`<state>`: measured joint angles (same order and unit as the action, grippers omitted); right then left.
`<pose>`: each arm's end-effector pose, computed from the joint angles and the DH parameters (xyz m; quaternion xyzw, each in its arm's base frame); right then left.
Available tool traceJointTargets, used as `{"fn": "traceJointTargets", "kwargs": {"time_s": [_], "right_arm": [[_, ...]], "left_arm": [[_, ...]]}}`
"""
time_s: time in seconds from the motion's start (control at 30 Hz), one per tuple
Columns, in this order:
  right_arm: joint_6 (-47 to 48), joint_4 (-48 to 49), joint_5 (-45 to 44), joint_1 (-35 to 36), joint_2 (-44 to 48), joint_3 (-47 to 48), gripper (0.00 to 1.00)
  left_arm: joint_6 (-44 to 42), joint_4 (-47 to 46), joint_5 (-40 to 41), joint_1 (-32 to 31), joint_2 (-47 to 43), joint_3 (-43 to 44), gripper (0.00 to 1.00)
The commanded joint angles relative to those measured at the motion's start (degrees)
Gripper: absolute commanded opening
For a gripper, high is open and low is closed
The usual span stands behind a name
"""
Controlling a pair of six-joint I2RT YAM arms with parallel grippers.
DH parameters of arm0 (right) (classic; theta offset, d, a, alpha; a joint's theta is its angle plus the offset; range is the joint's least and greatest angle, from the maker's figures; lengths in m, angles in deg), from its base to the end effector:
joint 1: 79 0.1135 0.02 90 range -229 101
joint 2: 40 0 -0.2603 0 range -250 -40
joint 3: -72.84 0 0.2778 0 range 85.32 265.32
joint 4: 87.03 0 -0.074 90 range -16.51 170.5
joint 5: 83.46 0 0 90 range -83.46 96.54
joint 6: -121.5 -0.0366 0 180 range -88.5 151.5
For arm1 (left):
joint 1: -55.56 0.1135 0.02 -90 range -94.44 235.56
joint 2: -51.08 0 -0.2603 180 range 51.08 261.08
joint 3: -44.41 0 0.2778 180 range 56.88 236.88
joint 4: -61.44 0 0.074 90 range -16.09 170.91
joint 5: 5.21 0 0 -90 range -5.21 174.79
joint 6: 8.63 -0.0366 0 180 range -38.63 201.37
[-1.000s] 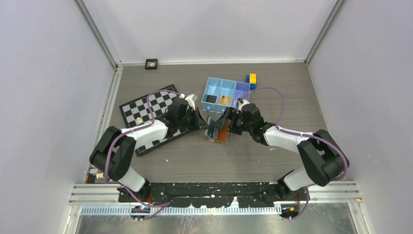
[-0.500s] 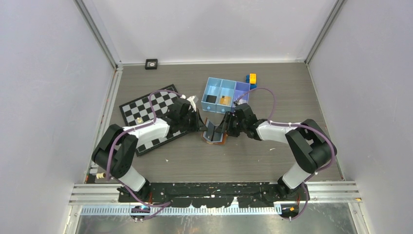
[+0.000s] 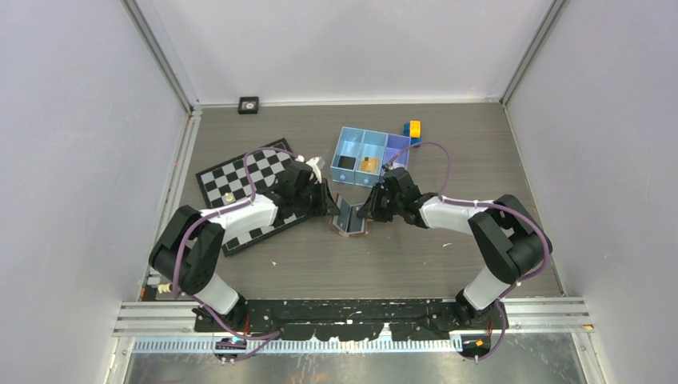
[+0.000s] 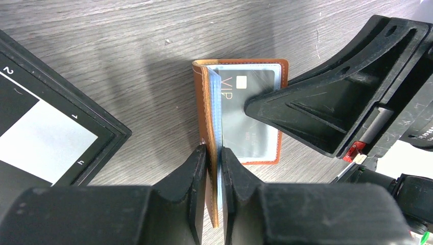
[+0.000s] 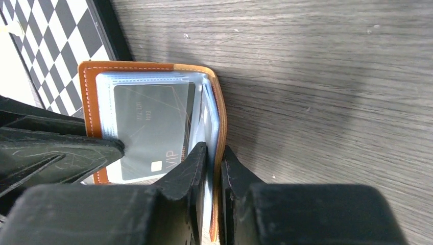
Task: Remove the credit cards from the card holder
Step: Place the card holder at the center of the board, then open the card holder at the center of the board.
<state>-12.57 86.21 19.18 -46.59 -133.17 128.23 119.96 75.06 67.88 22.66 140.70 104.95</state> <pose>0.2761 0.1848 0.1263 0.0508 0.9163 0.3175 0.2388 0.2807 -0.1943 0.1648 0.0139 0.9079 -0.3411 0.2434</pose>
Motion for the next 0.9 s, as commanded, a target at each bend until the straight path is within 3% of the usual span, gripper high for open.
{"fn": "traceJointTargets", "kwargs": {"time_s": [0.0,0.17,0.53,0.67,0.87], "right_arm": [[0.58,-0.17,-0.64,0.12,-1.24,2.07,0.17],[0.57,-0.15,-0.17,0.19,-2.16,2.48,0.17],[0.48,-0.18,0.69,0.12,-2.73,2.74,0.17],[0.37,0.15,1.08,0.16,-2.9,2.71,0.16],[0.06,0.86,2.0,0.16,-3.42,2.72,0.16]], "left_arm": [[0.34,-2.21,-2.19,-0.14,-2.43,-0.39,0.17],[0.69,-2.76,-4.23,-0.1,-1.87,-0.13,0.26],[0.77,-4.98,-5.68,-0.11,-3.31,-1.31,0.31],[0.7,-5.21,-6.34,-0.14,-2.74,-1.19,0.11],[1.09,-5.53,-8.32,-0.1,-0.16,-0.2,0.07]]}}
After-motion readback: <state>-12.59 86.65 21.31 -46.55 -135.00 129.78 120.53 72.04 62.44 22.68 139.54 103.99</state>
